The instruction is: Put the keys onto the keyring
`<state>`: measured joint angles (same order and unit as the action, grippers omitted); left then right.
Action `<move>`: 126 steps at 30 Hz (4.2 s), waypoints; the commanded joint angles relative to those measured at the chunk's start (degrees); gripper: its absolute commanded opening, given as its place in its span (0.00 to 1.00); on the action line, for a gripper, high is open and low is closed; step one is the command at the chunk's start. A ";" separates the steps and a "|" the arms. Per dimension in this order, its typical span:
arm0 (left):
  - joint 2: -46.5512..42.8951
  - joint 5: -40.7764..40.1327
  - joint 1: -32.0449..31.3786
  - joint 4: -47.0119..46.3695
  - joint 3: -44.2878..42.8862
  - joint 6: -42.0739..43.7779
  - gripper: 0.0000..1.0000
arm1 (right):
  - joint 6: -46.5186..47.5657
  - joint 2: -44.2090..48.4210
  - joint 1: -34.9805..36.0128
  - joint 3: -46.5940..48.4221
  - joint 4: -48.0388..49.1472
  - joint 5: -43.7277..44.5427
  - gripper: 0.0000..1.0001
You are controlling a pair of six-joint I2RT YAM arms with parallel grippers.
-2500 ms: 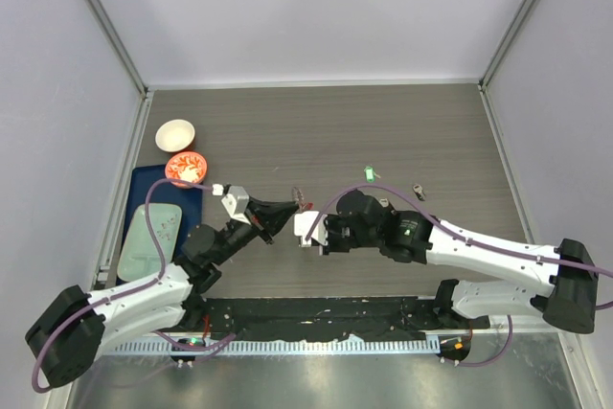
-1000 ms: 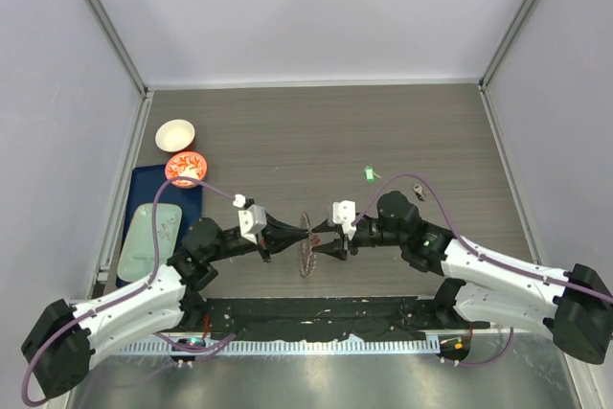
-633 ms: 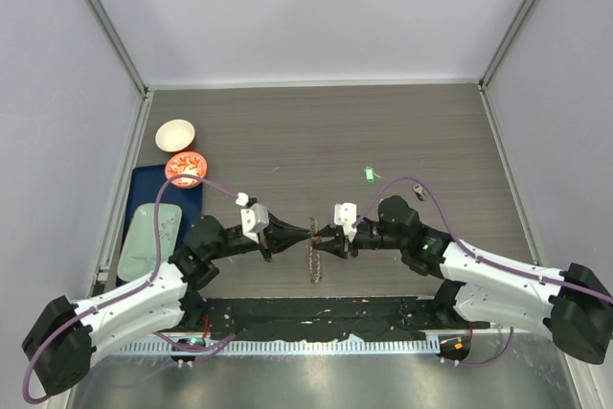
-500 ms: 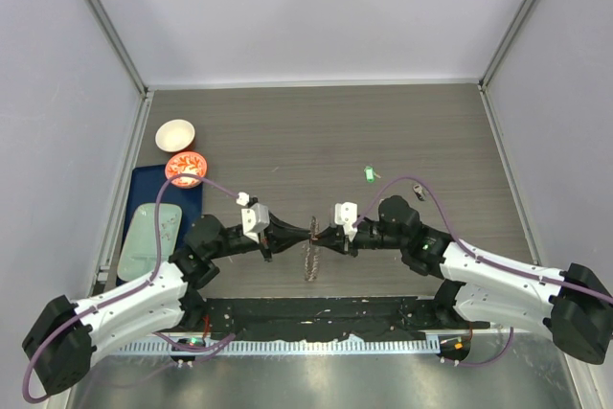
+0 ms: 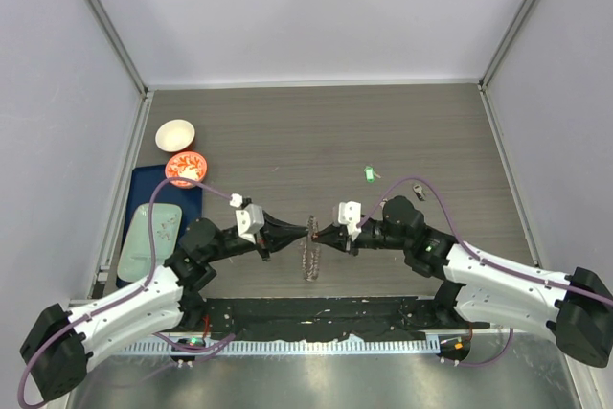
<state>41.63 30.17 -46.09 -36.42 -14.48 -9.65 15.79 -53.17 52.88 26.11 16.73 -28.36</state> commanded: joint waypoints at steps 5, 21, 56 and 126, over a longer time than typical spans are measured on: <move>-2.43 -5.30 0.12 -10.06 1.91 -0.02 0.00 | -0.59 -1.24 -0.06 2.02 -1.00 0.41 0.01; -7.69 -22.70 0.03 -14.64 10.26 -2.57 0.00 | -1.47 -0.09 -0.06 6.67 -4.25 10.42 0.01; -33.19 -53.09 0.12 35.50 0.69 -18.81 0.83 | 12.86 -32.60 -2.17 41.03 -15.59 11.66 0.01; -23.34 -62.96 1.00 70.79 -24.89 -12.23 1.00 | -6.49 -44.91 -4.63 46.83 -51.00 11.39 0.04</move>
<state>17.89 -33.17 -45.60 34.63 -39.48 -22.24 4.69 -97.78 48.14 67.46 -32.47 -17.78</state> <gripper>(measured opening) 0.995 0.104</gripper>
